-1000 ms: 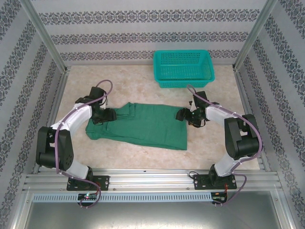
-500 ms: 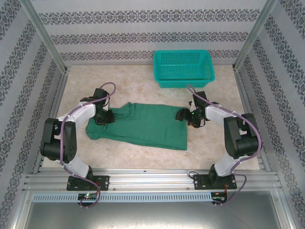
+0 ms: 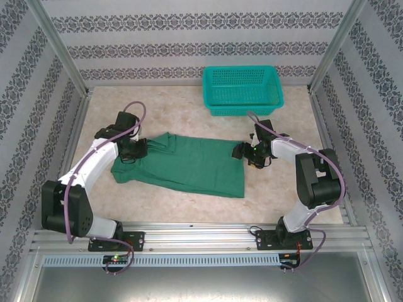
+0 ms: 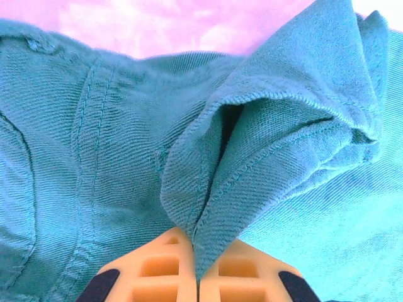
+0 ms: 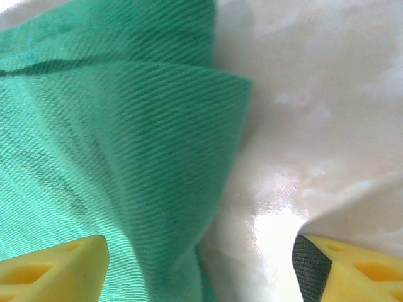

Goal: Roll up the long pants

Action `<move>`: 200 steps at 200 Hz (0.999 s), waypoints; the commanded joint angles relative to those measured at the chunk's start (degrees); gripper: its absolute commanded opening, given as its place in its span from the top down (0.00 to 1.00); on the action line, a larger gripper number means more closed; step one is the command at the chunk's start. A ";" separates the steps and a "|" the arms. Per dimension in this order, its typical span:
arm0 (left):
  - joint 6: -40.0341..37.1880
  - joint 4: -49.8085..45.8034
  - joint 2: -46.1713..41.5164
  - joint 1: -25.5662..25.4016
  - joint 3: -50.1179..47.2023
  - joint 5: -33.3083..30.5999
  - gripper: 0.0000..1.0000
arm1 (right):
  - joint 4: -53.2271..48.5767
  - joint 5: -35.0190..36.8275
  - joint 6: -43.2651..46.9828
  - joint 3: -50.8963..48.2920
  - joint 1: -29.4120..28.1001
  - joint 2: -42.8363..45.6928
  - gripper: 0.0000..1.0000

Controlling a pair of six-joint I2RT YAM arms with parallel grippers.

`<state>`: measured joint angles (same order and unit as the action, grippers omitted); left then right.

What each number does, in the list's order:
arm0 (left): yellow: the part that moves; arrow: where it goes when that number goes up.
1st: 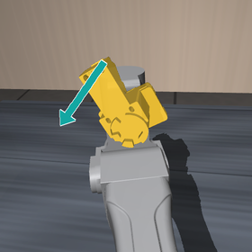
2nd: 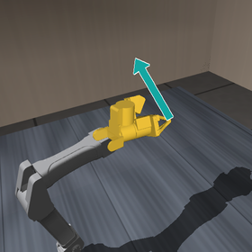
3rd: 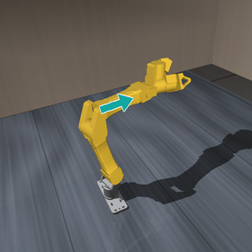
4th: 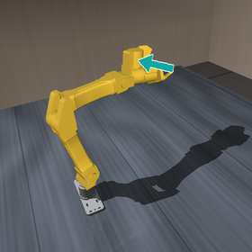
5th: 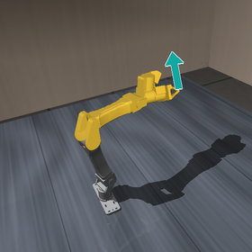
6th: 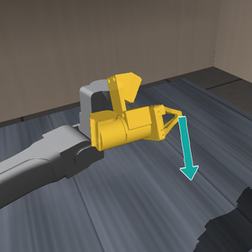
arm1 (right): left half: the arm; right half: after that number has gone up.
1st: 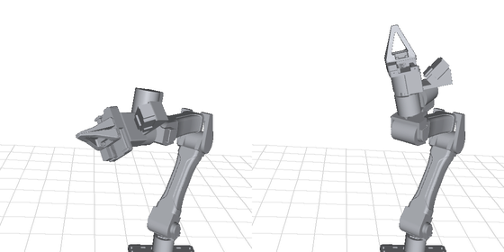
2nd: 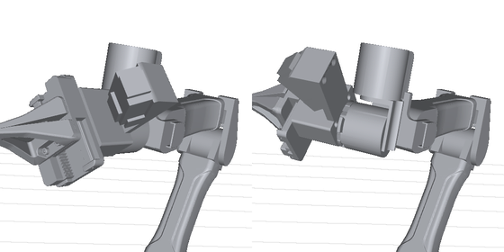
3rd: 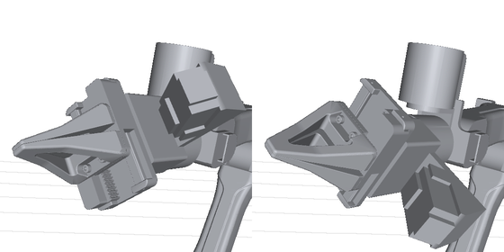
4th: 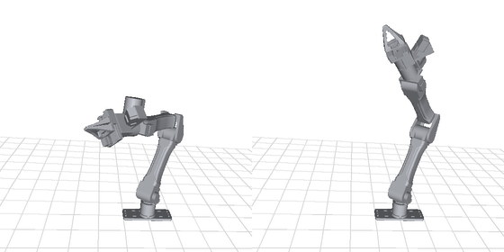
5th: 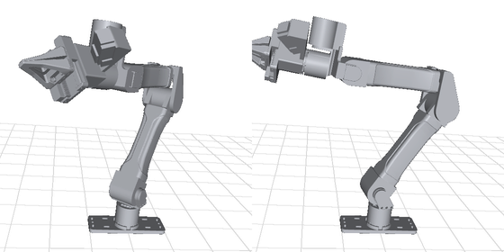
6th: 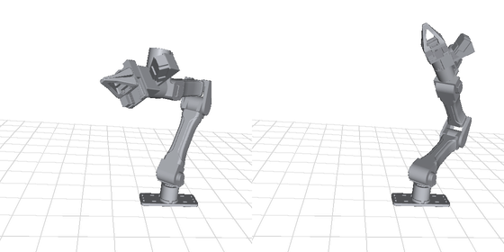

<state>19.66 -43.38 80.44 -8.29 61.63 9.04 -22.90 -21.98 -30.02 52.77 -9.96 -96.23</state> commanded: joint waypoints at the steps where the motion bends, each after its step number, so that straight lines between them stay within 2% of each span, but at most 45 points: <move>1: 0.75 -7.51 -2.45 -0.36 3.23 -4.42 1.00 | -0.30 1.05 -0.02 1.30 0.11 -0.64 0.21; 28: 1.10 -9.75 -4.19 -0.26 5.13 -4.23 1.00 | -0.01 0.81 -0.10 1.47 0.11 -0.69 0.21; 63: 0.07 -12.40 -2.06 -0.23 6.33 -5.76 0.90 | 0.79 0.09 -0.13 1.46 0.18 -1.22 0.21; 84: 0.10 -11.68 -0.20 -0.24 4.93 -5.94 0.89 | 1.30 -0.17 -0.09 1.16 0.21 -1.50 0.21; 136: 1.21 -6.74 5.38 -0.26 -0.26 -8.36 0.64 | 1.53 -0.36 0.14 1.13 0.38 -2.65 0.22; 166: 1.75 -3.48 8.60 -0.25 -2.64 -8.44 0.60 | 1.54 -0.32 0.23 1.05 0.42 -3.35 0.22; 200: 2.29 -2.59 9.92 -0.29 -2.82 -10.48 0.62 | 1.54 -0.26 0.09 0.97 0.38 -3.69 0.22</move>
<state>20.38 -48.12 90.17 -8.29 58.76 1.34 -23.42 -22.11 -30.02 53.52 -9.82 -97.25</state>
